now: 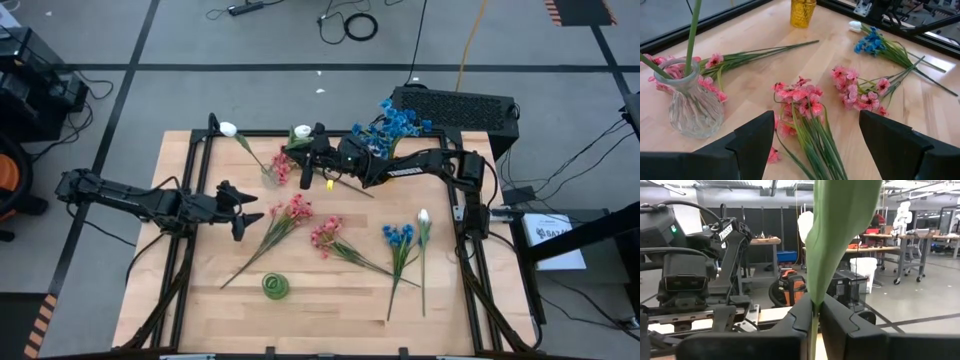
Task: Sort flowers into vase by color
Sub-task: Put the left white flower into the transparent vase
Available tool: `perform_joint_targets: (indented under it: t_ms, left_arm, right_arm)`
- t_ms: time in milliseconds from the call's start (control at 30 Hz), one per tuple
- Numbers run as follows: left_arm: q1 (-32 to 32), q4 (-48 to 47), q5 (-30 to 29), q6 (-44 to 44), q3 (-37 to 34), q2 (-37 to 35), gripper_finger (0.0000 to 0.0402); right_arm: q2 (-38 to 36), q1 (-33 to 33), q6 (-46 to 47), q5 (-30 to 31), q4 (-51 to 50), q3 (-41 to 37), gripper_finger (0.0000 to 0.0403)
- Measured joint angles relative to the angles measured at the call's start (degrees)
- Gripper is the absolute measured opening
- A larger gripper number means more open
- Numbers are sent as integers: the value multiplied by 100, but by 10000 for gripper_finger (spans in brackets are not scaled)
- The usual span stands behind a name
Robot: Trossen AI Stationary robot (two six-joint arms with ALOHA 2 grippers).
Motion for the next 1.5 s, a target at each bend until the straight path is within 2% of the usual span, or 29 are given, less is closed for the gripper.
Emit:
perform_joint_targets:
  t_ms: [267, 567, 767, 967, 1133, 1267, 1367, 1500]
  left_arm:
    - [0, 14, -50, 43, 0, 0, 299]
    - [0, 9, -68, 55, 0, 0, 299]
    - [0, -80, -68, 52, 0, 0, 299]
    - [0, -91, -69, 41, 0, 1, 299]
    - [0, -38, -70, 41, 0, 2, 299]
    - [0, 14, -70, 42, 1, 2, 299]
    - [0, 29, -70, 46, 0, 2, 299]
    - [-1, 35, -70, 46, 0, 2, 299]
  right_arm:
    - [0, 0, 254, 11, 4, 0, 73]
    - [-31, 2, 344, 76, -75, 0, 188]
    - [-589, 2, 338, 79, -1257, -2, 249]
    - [-1298, -4, 187, 83, -2791, -2, 288]
    - [-1788, -4, -3, 81, -3127, -2, 292]
    - [-2015, -4, -11, 83, -3446, -2, 278]
    - [-2013, -2, -74, 129, -3455, -2, 253]
    - [-1757, -4, -83, 138, -3027, 0, 198]
